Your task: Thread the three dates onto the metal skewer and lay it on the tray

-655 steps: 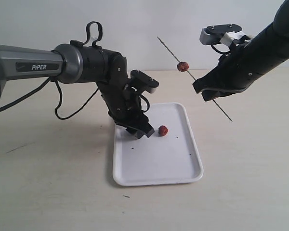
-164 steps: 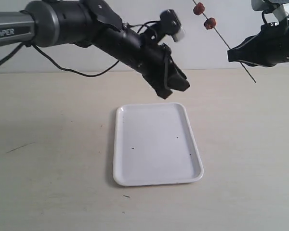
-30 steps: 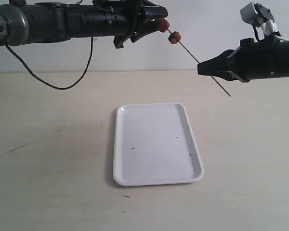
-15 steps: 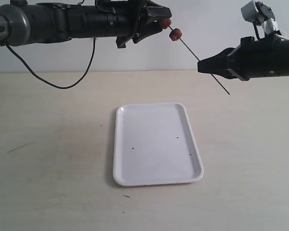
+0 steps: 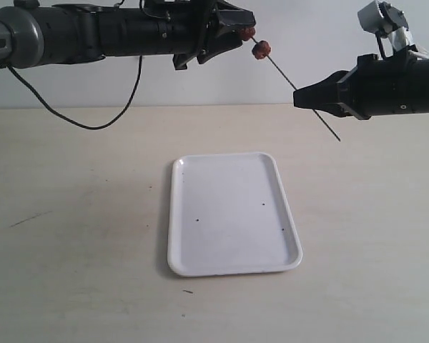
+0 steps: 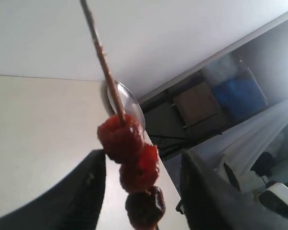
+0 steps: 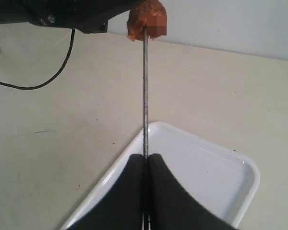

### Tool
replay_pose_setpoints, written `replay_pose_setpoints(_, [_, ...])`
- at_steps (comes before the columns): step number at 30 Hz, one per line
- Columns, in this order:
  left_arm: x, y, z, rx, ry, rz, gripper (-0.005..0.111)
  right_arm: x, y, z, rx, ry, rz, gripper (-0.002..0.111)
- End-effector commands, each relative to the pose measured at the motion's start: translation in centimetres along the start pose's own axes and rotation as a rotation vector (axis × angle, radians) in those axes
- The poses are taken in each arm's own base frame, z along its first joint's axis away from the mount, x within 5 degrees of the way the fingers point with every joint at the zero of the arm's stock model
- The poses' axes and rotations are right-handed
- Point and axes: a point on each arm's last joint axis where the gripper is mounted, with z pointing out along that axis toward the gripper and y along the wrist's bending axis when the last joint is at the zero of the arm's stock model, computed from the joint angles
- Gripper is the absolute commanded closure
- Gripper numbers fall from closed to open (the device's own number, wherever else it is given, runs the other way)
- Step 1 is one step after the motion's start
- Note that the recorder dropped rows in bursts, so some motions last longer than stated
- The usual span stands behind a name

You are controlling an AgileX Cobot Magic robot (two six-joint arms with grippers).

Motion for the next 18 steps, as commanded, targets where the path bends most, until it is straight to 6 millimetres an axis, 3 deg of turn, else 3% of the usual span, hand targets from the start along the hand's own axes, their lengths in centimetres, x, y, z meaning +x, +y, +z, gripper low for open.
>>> replay_pose_setpoints(1, [0.4, -0.9, 0.1, 0.056, 0.044, 0.050, 0.058, -0.2, 0.0, -0.1, 0.001, -0.024, -0.002, 0.108])
replay_pose_setpoints(8, [1.1, -0.5, 0.0, 0.013, 0.123, 0.131, 0.044, -0.3, 0.0, -0.1, 0.001, -0.025, -0.005, 0.108])
replay_pose_setpoints(18, [1.2, 0.7, -1.2, -0.018, 0.225, 0.213, 0.043, -0.2, 0.0, -0.1, 0.007, -0.023, -0.015, 0.108])
